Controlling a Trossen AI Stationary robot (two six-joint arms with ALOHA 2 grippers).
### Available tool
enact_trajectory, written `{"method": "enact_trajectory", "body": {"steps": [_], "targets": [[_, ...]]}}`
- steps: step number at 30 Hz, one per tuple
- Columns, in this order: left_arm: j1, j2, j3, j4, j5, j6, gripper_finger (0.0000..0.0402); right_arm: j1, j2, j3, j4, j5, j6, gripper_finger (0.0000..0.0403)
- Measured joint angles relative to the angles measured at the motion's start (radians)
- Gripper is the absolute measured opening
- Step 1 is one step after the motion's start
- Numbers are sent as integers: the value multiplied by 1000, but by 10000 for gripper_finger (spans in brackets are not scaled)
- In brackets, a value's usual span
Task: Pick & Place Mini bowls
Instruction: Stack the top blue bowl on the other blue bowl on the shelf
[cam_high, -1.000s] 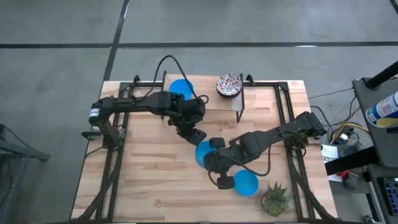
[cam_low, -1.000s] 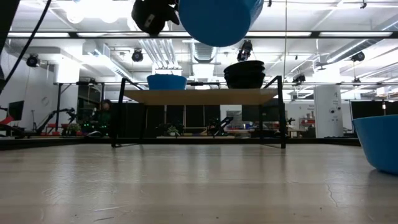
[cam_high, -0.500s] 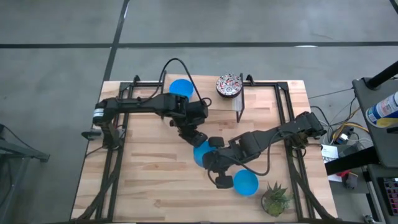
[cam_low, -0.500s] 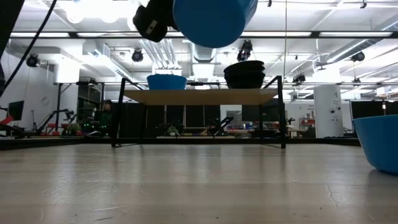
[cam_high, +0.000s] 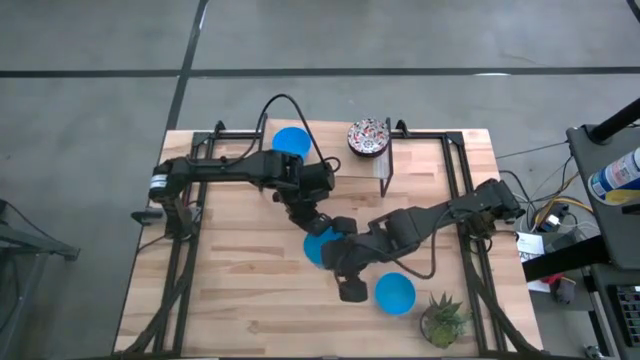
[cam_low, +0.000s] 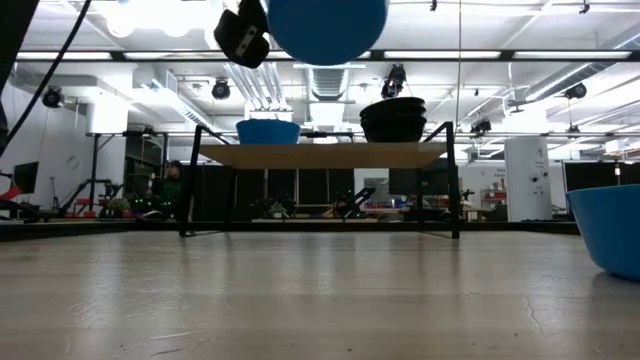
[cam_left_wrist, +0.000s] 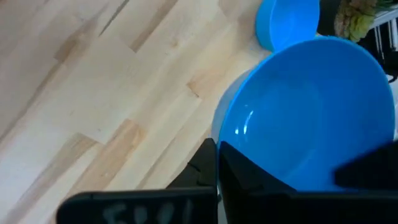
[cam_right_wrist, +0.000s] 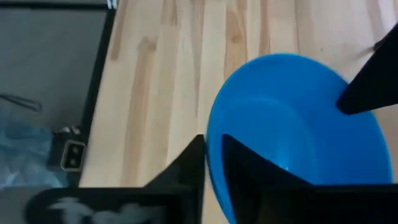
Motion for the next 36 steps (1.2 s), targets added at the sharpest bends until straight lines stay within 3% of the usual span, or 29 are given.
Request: {"method": "enact_trajectory", "body": {"steps": [8,12,21,29,36], "targets": [[2,-25,-1,-2,-67,25,0,-1,-2,108,-60,82,1,154],[17,-72,5,-17,-135,39,0,1,-2,166,-63,113,-4,185],[155,-212,5,-147,-300,65,0,3,-2,298,-65,234,-12,192],[407,-318,5,-156,-317,103,0,3,-3,314,-71,261,0,192],[615,-310,5,-159,-317,172,0,3,-3,310,-71,265,7,192]]}}
